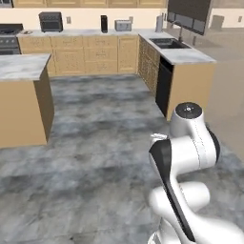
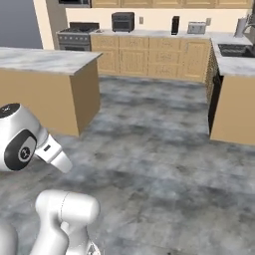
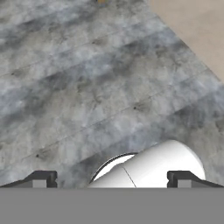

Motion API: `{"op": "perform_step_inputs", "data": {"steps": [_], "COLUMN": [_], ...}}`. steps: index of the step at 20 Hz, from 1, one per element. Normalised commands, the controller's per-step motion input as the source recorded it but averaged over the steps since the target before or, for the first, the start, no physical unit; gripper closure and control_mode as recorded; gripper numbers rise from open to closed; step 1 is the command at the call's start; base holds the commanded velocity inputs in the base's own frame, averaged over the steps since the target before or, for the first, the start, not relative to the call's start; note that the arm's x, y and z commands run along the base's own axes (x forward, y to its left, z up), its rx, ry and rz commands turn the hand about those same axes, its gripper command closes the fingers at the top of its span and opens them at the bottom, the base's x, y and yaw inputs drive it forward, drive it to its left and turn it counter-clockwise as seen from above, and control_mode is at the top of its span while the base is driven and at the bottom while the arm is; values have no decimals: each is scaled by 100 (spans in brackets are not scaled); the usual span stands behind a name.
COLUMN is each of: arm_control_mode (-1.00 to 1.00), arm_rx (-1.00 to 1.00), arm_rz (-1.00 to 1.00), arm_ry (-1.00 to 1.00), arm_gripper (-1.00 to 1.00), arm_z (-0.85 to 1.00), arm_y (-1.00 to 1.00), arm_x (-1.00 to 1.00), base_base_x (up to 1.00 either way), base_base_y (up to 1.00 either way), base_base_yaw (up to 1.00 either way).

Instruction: Place the cold items (broccoli and cucumber) from the fridge in one tupperware on the dining counter. Place the warm items (kebab skewer and hot dog) in the stove area in another tupperware.

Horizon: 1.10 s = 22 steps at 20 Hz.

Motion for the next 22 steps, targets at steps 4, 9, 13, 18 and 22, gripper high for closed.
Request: {"op": "perform_step_inputs", "data": {"steps": [4,9,13,18,22], "arm_control_mode": [100,100,100,100,100], "arm_rx": [0,0,0,0,0], "arm_rz": [0,0,0,0,0], "arm_ry": [0,0,0,0,0], "arm_gripper": [-100,-100,-100,-100,-100], "arm_z": [0,0,0,0,0], "arm_y": [0,0,0,0,0], "arm_x": [0,0,0,0,0], "base_base_x": [100,100,100,100,100], "base_base_y": [-81,-61,-25,0,0], "base_base_yaw": [3,0,0,0,6]}}
